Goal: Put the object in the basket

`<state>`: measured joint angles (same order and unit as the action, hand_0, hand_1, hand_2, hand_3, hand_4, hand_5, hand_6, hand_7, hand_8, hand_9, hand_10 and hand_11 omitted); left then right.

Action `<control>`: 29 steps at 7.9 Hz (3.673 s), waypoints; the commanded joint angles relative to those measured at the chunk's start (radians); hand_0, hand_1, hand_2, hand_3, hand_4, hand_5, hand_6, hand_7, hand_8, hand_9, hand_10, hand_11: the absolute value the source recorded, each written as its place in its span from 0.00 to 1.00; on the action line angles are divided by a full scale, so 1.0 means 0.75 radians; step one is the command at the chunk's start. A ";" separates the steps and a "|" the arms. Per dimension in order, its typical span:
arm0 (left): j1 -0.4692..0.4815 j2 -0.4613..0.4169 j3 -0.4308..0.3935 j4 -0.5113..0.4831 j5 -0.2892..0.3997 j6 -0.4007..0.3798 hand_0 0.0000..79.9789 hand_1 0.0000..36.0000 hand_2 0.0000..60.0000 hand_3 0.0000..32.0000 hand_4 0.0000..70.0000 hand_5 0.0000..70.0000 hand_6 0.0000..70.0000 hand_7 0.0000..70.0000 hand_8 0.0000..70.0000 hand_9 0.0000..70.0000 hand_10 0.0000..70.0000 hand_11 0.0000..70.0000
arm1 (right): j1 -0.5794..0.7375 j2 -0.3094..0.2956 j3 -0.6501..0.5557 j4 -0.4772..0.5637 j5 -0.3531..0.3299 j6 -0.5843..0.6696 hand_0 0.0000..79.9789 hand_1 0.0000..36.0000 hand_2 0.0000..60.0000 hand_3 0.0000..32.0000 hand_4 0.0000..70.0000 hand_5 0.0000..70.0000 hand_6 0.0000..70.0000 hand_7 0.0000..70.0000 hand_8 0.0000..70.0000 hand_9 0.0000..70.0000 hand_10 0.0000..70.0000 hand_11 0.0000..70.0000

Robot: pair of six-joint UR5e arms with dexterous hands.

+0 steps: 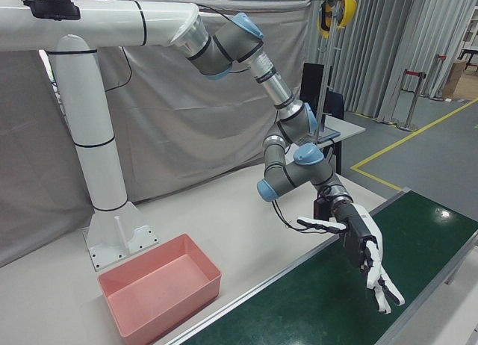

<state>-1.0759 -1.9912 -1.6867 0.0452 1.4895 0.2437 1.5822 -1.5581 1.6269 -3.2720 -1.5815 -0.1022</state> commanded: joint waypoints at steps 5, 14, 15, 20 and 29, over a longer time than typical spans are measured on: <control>-0.005 0.004 0.005 0.005 0.000 0.000 0.74 0.07 0.00 0.00 0.19 0.27 0.01 0.02 0.11 0.14 0.03 0.06 | 0.007 0.002 0.015 0.000 0.000 0.001 0.00 0.00 0.00 0.00 0.00 0.00 0.00 0.00 0.00 0.00 0.00 0.00; -0.005 0.004 0.009 0.005 0.000 0.002 0.74 0.06 0.00 0.01 0.19 0.26 0.01 0.02 0.11 0.14 0.03 0.06 | 0.005 0.001 0.015 0.000 0.000 0.001 0.00 0.00 0.00 0.00 0.00 0.00 0.00 0.00 0.00 0.00 0.00 0.00; -0.005 0.004 0.009 0.005 0.000 0.002 0.74 0.06 0.00 0.01 0.18 0.26 0.01 0.02 0.11 0.14 0.03 0.06 | 0.005 0.002 0.015 0.000 0.000 0.001 0.00 0.00 0.00 0.00 0.00 0.00 0.00 0.00 0.00 0.00 0.00 0.00; -0.007 0.004 0.009 0.005 0.000 0.000 0.75 0.07 0.00 0.00 0.19 0.26 0.01 0.02 0.11 0.15 0.03 0.06 | 0.005 -0.001 0.015 0.000 0.000 0.001 0.00 0.00 0.00 0.00 0.00 0.00 0.00 0.00 0.00 0.00 0.00 0.00; 0.005 0.004 0.009 0.019 -0.002 0.004 0.76 0.08 0.00 0.00 0.19 0.27 0.01 0.02 0.11 0.14 0.03 0.06 | 0.005 -0.003 0.017 0.000 0.000 -0.003 0.00 0.00 0.00 0.00 0.00 0.00 0.00 0.00 0.00 0.00 0.00 0.00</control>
<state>-1.0755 -1.9881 -1.6796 0.0565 1.4891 0.2470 1.5873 -1.5598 1.6411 -3.2720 -1.5815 -0.1026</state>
